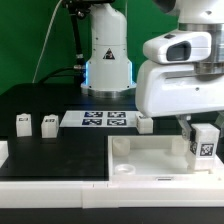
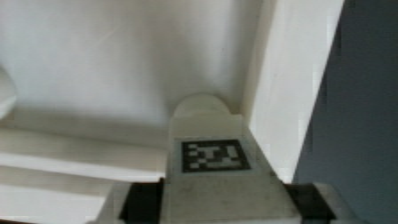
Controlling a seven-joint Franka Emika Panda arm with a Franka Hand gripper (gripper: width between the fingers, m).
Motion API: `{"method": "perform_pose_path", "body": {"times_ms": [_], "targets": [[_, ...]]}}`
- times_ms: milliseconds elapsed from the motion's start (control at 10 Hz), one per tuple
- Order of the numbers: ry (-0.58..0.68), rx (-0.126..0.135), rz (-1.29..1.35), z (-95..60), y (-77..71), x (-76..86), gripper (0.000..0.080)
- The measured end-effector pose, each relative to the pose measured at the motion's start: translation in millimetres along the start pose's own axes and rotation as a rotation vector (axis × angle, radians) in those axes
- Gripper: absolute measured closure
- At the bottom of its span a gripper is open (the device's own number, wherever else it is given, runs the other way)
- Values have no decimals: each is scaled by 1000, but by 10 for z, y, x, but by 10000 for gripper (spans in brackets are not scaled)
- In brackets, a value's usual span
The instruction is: Assemble one leg
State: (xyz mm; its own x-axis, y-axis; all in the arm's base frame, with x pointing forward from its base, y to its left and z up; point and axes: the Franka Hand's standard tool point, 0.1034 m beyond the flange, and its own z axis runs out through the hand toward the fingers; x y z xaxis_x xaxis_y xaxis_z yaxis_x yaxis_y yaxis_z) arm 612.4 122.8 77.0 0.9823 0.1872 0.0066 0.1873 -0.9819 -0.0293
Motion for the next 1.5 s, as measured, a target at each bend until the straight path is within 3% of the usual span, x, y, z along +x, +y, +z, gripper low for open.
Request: {"method": "perform_pose_path", "body": {"times_ms": [300, 600, 1100, 1500], "targets": [[0, 1, 35, 2, 5, -1, 504], [-4, 12, 427, 9, -11, -17, 505], [-50, 78, 1243, 32, -82, -21, 505], [-60, 79, 1645, 26, -136, 7, 499]]}}
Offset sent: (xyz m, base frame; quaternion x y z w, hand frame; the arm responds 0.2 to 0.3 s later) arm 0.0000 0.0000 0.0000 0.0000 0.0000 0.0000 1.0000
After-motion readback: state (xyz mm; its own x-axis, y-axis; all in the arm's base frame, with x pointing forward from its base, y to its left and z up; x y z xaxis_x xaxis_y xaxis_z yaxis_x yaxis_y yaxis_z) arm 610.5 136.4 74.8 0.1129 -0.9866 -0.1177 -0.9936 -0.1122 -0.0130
